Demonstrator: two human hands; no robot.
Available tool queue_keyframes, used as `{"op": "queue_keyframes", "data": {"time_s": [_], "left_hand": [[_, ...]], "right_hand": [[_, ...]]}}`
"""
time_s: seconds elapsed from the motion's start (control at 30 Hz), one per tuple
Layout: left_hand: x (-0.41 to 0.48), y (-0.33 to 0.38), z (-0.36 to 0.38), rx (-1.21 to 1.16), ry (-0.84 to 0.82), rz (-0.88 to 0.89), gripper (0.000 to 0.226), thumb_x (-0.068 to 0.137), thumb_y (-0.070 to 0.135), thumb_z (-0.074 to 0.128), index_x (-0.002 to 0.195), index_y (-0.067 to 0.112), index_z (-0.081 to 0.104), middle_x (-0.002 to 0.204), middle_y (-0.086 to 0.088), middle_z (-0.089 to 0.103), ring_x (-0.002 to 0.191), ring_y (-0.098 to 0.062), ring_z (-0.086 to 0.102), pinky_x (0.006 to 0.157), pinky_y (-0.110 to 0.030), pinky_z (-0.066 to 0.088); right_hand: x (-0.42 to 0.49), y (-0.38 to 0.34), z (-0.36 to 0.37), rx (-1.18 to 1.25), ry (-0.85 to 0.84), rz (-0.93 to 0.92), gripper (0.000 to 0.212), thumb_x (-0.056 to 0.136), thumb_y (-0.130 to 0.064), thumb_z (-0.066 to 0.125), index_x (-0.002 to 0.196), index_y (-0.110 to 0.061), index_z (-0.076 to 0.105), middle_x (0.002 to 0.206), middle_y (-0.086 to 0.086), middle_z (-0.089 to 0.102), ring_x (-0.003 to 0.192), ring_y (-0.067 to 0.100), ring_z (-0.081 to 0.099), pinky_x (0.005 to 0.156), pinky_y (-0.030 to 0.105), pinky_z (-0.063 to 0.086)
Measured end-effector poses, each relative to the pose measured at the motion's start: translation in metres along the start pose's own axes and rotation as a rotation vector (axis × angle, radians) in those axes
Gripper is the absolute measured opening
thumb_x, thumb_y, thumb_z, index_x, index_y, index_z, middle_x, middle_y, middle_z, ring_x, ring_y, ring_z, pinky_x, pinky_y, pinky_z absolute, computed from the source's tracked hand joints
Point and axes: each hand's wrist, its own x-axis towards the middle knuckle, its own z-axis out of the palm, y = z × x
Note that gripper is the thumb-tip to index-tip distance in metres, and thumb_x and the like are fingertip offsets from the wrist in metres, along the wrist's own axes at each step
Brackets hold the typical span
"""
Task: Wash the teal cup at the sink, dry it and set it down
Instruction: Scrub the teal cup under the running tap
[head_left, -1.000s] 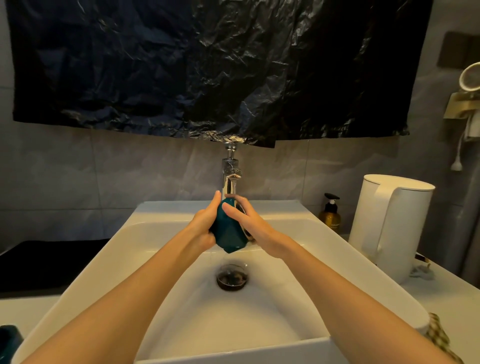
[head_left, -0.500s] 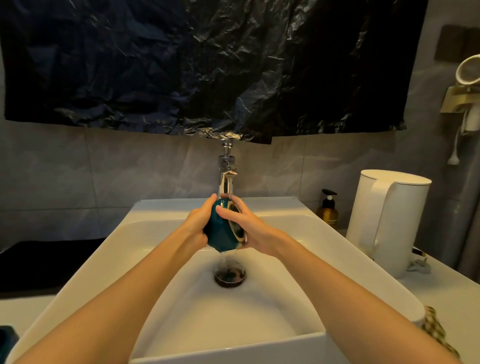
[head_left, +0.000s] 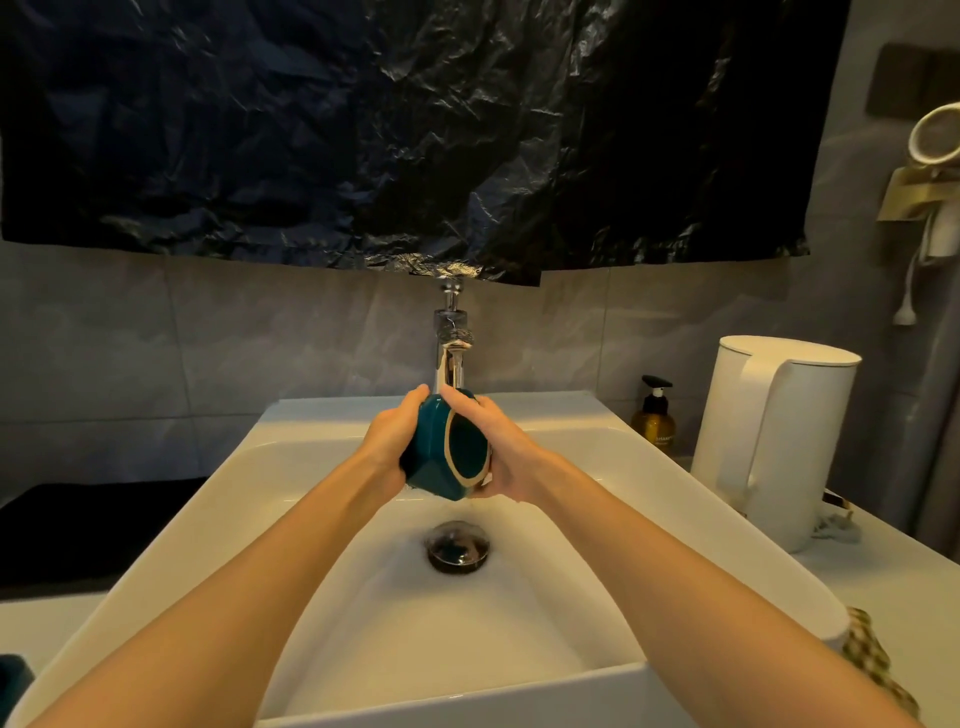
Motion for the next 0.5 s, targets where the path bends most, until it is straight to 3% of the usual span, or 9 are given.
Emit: {"op": "queue_keyframes", "data": {"time_s": [0.17,0.33,0.5], "left_hand": [[-0.0002,0.0,-0.001,-0.032,-0.002,-0.007,0.036,0.092,0.05,0.046,0.098,0.016,0.059,0.101,-0.008,0.067,0.096,-0.025,0.062,0.086,-0.038,0.051],[-0.0006,0.0,-0.0041,0.002,0.0,0.004,0.034,0.093,0.048,0.045,0.095,0.017,0.058,0.1,-0.008,0.066,0.092,-0.025,0.062,0.087,-0.038,0.051],[-0.0008,-0.001,-0.0051,0.0,0.0,-0.001,0.028,0.092,0.043,0.046,0.092,0.017,0.058,0.098,-0.006,0.066,0.092,-0.024,0.061,0.089,-0.039,0.05]], "right_hand": [[0.0076,0.0002,-0.0034,0.177,0.022,0.116,0.059,0.076,-0.069,0.059,0.115,-0.024,0.055,0.114,0.006,0.062,0.106,0.028,0.056,0.084,0.044,0.052],[0.0065,0.0,0.0039,0.008,-0.009,0.059,0.07,0.066,-0.071,0.066,0.121,-0.031,0.049,0.121,0.004,0.056,0.11,0.028,0.054,0.087,0.048,0.053],[0.0108,-0.0005,0.0013,0.198,0.013,0.148,0.058,0.079,-0.066,0.057,0.118,-0.024,0.054,0.116,0.007,0.061,0.107,0.029,0.055,0.091,0.047,0.05]]}}
